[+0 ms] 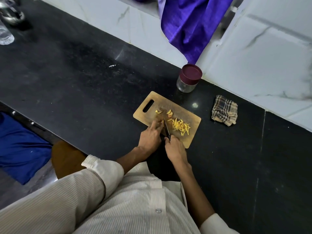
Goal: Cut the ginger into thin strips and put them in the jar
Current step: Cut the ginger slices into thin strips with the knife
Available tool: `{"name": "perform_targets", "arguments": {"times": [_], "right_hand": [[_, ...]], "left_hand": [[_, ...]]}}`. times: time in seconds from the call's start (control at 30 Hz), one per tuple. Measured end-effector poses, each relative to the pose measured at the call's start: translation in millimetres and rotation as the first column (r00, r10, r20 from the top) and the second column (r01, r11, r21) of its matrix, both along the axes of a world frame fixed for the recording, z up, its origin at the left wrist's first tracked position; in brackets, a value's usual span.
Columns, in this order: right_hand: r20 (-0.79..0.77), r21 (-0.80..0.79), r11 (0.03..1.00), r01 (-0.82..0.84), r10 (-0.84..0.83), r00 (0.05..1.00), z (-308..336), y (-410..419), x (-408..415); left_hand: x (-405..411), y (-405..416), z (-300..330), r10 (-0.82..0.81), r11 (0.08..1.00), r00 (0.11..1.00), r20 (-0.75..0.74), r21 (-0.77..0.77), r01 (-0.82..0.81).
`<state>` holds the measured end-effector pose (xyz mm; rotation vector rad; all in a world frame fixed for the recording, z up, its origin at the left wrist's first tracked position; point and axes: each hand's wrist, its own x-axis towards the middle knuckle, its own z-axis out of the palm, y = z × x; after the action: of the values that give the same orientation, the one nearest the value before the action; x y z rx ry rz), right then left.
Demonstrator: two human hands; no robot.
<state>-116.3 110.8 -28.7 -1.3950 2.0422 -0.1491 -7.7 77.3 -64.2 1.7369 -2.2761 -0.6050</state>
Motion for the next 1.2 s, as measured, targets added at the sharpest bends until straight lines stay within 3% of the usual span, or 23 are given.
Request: {"name": "perform_targets", "arguments": {"times": [0.4,0.8,1.2], "right_hand": [[-0.122,0.108,0.994,0.024,-0.011,0.992,2.4,-10.4,15.5],[-0.001,0.016,0.991,0.136,-0.136,0.991,-0.5,7.7,0.1],[0.051,0.005,1.000,0.021,-0.021,0.998,1.3,5.3,6.6]], "left_hand": [[-1.8,0.1,6.0,-0.013,1.000,0.999,0.046,0.029,0.012],[2.3,1.3,1.0,0.004,1.000,1.000,-0.007,-0.010,-0.004],[5.1,1.8,0.9,-0.013,0.999,1.000,0.006,-0.036,0.014]]}}
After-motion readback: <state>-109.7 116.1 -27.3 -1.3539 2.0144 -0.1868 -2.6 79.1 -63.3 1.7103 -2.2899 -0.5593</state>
